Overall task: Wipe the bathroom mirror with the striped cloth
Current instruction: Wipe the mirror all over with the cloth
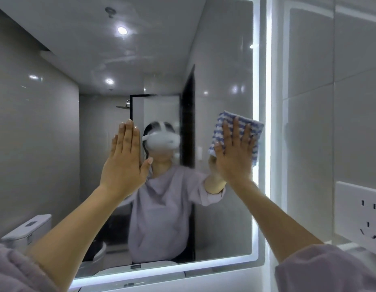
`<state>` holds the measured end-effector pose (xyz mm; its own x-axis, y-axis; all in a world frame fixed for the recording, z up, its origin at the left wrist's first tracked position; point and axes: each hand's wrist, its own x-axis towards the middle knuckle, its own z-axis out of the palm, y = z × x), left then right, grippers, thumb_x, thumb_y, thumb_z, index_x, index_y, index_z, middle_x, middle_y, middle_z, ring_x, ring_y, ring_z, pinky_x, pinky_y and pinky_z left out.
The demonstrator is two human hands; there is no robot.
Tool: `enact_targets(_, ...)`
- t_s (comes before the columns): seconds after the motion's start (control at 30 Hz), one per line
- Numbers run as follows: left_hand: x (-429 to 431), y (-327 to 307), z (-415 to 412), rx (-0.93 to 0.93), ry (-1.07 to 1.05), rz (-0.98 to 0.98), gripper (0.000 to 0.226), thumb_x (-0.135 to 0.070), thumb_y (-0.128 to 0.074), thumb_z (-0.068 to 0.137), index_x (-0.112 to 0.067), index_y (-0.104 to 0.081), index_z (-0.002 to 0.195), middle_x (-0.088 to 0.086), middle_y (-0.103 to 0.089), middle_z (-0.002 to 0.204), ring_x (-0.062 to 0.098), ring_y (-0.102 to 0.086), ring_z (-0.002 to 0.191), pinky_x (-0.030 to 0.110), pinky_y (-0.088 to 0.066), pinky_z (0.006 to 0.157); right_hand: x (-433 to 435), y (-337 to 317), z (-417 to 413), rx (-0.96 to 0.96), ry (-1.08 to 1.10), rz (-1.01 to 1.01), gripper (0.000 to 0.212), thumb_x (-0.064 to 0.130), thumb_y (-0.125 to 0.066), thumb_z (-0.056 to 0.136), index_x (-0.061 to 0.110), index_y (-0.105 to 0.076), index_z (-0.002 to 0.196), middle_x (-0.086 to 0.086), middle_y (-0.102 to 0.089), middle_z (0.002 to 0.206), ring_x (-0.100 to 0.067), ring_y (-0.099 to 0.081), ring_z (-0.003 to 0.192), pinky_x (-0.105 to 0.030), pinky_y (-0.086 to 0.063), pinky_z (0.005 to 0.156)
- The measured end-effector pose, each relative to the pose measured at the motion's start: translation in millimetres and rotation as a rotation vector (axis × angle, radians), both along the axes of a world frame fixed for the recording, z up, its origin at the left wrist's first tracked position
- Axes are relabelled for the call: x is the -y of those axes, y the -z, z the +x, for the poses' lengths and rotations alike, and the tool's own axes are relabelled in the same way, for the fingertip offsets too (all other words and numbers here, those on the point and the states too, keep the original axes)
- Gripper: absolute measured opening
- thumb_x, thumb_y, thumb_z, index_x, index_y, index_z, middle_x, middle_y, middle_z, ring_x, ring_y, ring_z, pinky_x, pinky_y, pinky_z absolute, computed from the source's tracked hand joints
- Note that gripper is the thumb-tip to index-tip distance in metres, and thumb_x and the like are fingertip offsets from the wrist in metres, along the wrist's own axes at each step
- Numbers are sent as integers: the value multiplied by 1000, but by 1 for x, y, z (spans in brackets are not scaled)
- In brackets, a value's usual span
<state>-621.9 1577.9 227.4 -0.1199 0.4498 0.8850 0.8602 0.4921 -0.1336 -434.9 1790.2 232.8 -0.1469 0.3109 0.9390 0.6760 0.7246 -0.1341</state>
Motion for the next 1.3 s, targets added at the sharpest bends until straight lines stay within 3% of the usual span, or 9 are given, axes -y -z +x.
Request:
enact_targets(0.17,1,-1,2,14,15,0,81,-46,-28,96,-2,18,146,14,25,156,25,23,145,36,12,119,48,18,-45,58,-126,80,62,47,-17,99,27,8,152,-2,11,160,-30,17,145,-50,6,119)
enact_targets(0.4,1,0,1,35,38,-8,86,-61,-6,87,-4,19,146,12,27,155,23,26,144,35,13,119,92,56,-77,198,-171,219,58,45,-24,101,26,-8,154,-2,1,162,-27,9,148,-47,3,120)
enact_targets(0.63,1,-1,1,13,34,-5,86,-60,-8,87,-4,19,146,13,25,156,22,26,144,31,18,116,64,56,-57,216,-175,278,57,44,-25,101,25,-11,153,-1,-5,161,-29,1,148,-45,4,120)
enact_targets(0.9,2,0,2,5,16,-9,81,-54,-14,95,-1,18,146,15,25,156,24,25,144,36,12,119,-12,59,14,111,-44,195,60,40,-32,101,21,-10,153,-6,-7,161,-31,-4,148,-53,-8,119)
enact_targets(1.03,0,-1,1,13,27,0,82,-47,-29,96,0,15,147,15,22,157,25,22,145,39,9,120,-30,58,51,83,-24,68,57,43,-11,100,18,-9,151,-10,-10,160,-34,-7,147,-51,-5,119)
enact_targets(1.17,1,-1,3,11,23,-5,84,-45,-34,95,0,15,147,17,21,157,27,21,145,38,10,119,-29,60,56,54,-68,42,57,46,-8,100,17,-8,149,-12,-8,158,-37,-7,147,-52,-8,119)
enact_targets(1.3,1,-2,4,10,14,-6,84,-44,-34,96,1,14,147,18,20,157,28,20,145,39,10,120,-18,61,38,-105,-62,-56,59,44,-9,100,11,-16,149,-16,-16,157,-41,-16,144,-58,-15,116)
